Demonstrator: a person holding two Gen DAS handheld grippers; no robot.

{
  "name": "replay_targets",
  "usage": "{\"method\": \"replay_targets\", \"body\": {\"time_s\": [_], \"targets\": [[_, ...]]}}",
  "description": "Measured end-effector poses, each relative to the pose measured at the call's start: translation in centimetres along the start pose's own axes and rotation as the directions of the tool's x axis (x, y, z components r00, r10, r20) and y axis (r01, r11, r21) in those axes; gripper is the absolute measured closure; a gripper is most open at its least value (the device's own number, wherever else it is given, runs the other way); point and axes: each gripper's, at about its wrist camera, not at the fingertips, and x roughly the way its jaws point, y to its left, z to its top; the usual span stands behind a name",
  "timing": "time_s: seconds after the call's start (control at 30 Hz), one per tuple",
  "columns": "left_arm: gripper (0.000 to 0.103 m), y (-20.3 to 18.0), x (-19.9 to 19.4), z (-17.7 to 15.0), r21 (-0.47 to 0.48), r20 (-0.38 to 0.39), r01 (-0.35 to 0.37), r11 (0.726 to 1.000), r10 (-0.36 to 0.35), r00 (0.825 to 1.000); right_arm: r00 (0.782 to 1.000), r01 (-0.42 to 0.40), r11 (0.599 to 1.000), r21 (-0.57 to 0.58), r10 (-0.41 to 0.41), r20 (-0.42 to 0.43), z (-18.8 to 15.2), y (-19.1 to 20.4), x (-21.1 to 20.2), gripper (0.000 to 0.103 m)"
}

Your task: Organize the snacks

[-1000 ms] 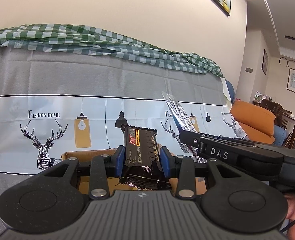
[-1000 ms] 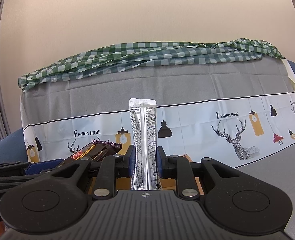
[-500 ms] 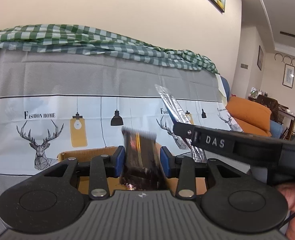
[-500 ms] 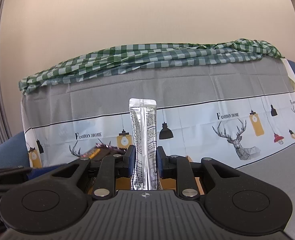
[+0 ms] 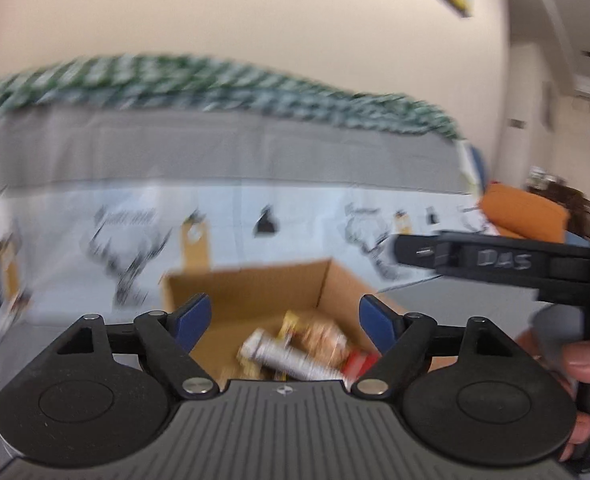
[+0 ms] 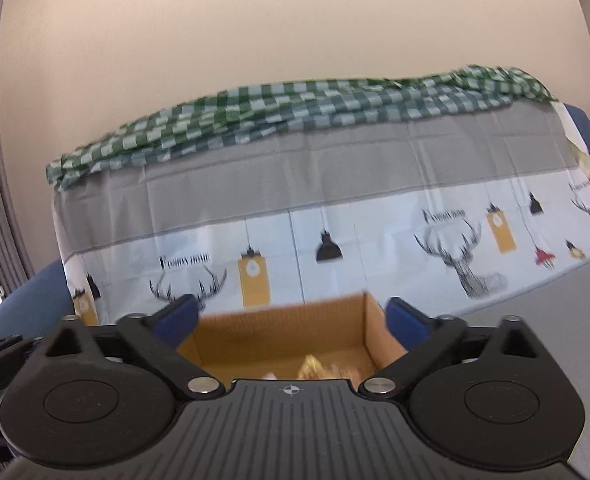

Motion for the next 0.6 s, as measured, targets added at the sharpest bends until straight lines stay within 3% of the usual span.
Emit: {"method": "replay_targets", "body": {"time_s": [0.07,0.2,0.27,0.43,0.6], "targets": [[0.016,-0.2,-0.5,-1.2,-0.053,-0.066,-0.023,0.998,0.019,0.998,0.999,0.03,1.0,0.003,-0.03,-0.031,-0.9,-0.7,-1.1,0.001],[0.0,-1.5,-0.2,-2.4,-0.029,-0.169,-0.072,0.997,0.066,0.983,0.992,0.07,0.997,-0.027,-0.072,-0.101,-2.9,-1.5,-1.9,0.001],[0.001,-1.8,0.3,-2.3,-0.016,-0.199,-0.039,0.999,0.036,0.979,0.985,0.079,0.996,-0.043,-0.084,-0.147,-3.6,-1.6,-1.4,0.001],[0.001,-1.4,1.5,-2.7,-0.048,-0.239,-0.151,0.987,0.136,0.961,0.966,0.07,0.997,-0.044,-0.078,-0.247,-4.3,-1.6,0.4,0.001],[0.001,0.1,2.1,-2.9,-0.121,-0.306,-0.184,0.975,0.14,0.942,0.961,0.076,0.995,-0.068,-0.091,-0.26,-4.4,-1.6,0.9,0.001]]}}
